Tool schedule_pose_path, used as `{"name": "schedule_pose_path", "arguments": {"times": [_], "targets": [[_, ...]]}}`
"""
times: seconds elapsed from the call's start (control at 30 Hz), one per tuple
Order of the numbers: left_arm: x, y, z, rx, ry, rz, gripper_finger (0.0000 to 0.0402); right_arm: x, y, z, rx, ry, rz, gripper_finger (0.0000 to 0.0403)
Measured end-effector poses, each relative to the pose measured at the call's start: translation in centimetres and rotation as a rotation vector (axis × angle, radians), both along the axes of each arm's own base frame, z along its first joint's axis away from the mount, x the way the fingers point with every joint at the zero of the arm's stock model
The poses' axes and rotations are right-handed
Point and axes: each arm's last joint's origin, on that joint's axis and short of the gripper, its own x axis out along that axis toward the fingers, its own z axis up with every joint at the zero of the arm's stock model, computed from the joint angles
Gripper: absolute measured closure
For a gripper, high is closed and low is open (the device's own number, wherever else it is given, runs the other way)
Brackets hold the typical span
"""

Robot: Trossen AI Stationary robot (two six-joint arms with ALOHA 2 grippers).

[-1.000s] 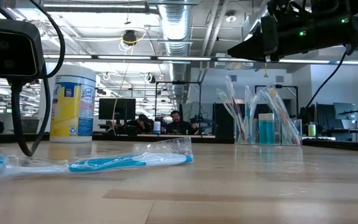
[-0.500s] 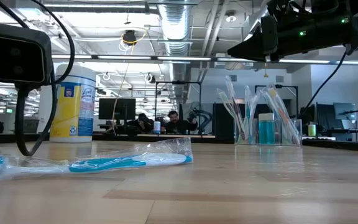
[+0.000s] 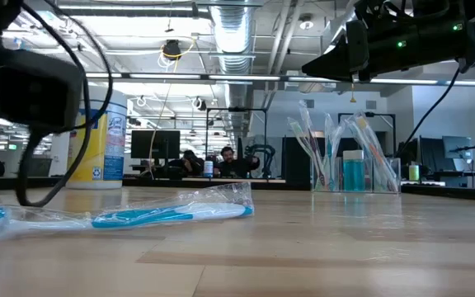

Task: Pick & Place toothbrushing station
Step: Put the blue toothbrush into the left transparent organizer

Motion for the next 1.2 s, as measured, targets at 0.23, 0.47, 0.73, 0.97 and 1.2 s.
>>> {"name": "schedule_pose_path", "arguments": {"times": [0.23,0.47,0.73,0.97,1.2], "targets": [[-0.1,0.2,-0.2,0.015,0.054,-0.009,0.0277,0.0,0.0,0.0,0.000,0.001,0.000,0.0282],[0.2,0.4,-0.1,0.027,0.030,0.023,0.0277,0.0,0.0,0.0,0.000,0.000,0.000,0.0282],[0.4,0.4,0.0,0.024,0.022,0.030,0.0277,0.0,0.0,0.0,0.000,0.000,0.000,0.0282],[1.2,-0.2,0.7,0.023,-0.007,0.029,0.0278,0.0,0.0,0.0,0.001,0.000,0.000,0.0282],[1.1,0.0,0.6,0.051,0.020,0.037,0.0278,0.0,0.0,0.0,0.003,-0.001,0.000,0.0282]]}}
